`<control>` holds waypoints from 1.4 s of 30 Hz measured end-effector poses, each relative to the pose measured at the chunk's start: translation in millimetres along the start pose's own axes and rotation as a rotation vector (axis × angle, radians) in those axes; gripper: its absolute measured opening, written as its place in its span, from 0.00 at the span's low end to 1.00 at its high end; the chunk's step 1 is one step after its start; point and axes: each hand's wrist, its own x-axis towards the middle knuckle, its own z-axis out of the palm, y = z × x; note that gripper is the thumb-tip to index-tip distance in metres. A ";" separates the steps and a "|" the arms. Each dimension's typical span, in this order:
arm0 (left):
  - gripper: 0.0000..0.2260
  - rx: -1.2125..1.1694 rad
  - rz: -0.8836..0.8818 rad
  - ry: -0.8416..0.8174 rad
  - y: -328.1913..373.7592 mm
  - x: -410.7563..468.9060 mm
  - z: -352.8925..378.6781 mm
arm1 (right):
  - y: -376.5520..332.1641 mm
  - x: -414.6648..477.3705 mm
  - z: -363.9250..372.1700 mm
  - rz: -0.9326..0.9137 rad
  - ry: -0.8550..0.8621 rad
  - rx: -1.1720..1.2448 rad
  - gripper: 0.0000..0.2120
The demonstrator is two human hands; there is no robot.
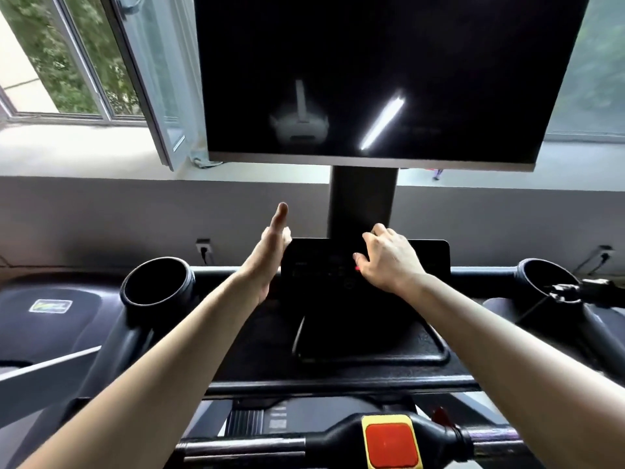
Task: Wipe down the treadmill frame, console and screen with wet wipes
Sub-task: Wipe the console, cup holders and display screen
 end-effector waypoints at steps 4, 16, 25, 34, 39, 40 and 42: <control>0.37 0.109 0.139 0.133 13.6 13.3 18.9 | 0.5 0.5 -1.1 0.009 -0.004 -0.004 0.17; 0.14 0.200 0.140 0.430 -45.5 -0.4 5.9 | 1.2 1.9 2.9 0.017 -0.004 -0.017 0.17; 0.15 0.353 0.132 0.513 -74.2 -23.7 4.5 | 3.1 2.7 6.5 0.037 0.061 0.059 0.21; 0.04 -0.041 0.306 0.265 -16.8 -26.2 7.3 | -11.3 -25.3 4.9 -0.166 0.286 0.467 0.23; 0.03 -0.097 0.317 0.057 8.8 -18.2 33.2 | -32.0 -51.8 -2.3 -0.002 -0.040 1.354 0.30; 0.04 -0.072 0.327 0.058 11.1 -14.9 37.2 | -29.7 -53.4 -5.4 0.071 -0.062 1.475 0.27; 0.07 -0.006 0.337 0.066 14.6 -8.6 44.7 | -20.7 -55.5 -11.0 0.188 -0.093 1.627 0.19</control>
